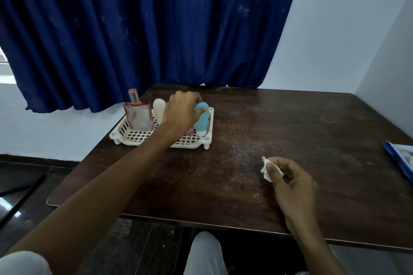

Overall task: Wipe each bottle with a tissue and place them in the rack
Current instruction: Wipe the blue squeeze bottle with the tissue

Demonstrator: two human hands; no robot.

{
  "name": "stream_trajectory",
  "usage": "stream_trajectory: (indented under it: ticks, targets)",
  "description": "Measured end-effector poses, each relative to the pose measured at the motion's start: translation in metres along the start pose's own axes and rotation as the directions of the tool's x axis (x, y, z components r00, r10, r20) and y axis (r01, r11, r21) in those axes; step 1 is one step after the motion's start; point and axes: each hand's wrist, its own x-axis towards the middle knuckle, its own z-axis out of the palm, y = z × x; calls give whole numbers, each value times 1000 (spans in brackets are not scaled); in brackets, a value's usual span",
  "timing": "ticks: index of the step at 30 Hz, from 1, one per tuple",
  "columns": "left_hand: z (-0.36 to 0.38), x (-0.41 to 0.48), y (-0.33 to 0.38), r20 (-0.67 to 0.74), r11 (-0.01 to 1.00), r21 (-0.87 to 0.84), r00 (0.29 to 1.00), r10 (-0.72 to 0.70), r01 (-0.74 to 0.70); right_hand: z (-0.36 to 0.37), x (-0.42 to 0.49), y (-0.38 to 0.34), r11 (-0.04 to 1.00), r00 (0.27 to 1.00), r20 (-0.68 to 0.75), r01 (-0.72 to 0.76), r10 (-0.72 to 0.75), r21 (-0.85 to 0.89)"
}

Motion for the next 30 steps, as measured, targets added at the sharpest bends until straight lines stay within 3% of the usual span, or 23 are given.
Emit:
stream_trajectory:
  ticks: [6,9,12,14,17,21,24,30]
  targets:
    - [-1,2,-2,-14,999,-38,1000,3,-3,0,1,0,1000,1000,3,-1,1,-2]
    - [-4,1,-1,-125,994,-100,992,31,-43,0,2,0,1000,1000,6,-2,2,-2]
    - [-17,-8,7,-262,973,-223,965,6,-67,1,3,0,1000,1000,7,9,-9,0]
    - [-20,-22,16,-282,928,-367,959,-40,-69,4,4,-1,1000,1000,9,7,-7,9]
    - [-8,-53,38,-132,843,-537,988,-81,-2,8,5,0,999,1000,0,-4,4,36]
    - [23,-101,83,145,779,-622,989,13,81,8,5,-1,995,999,-26,-20,23,93]
    - [40,-119,111,206,727,-677,978,42,112,4,8,-1,990,997,-21,-71,74,123]
    - [59,-131,142,261,531,-805,962,-85,265,-16,13,2,979,994,-14,-100,105,179]
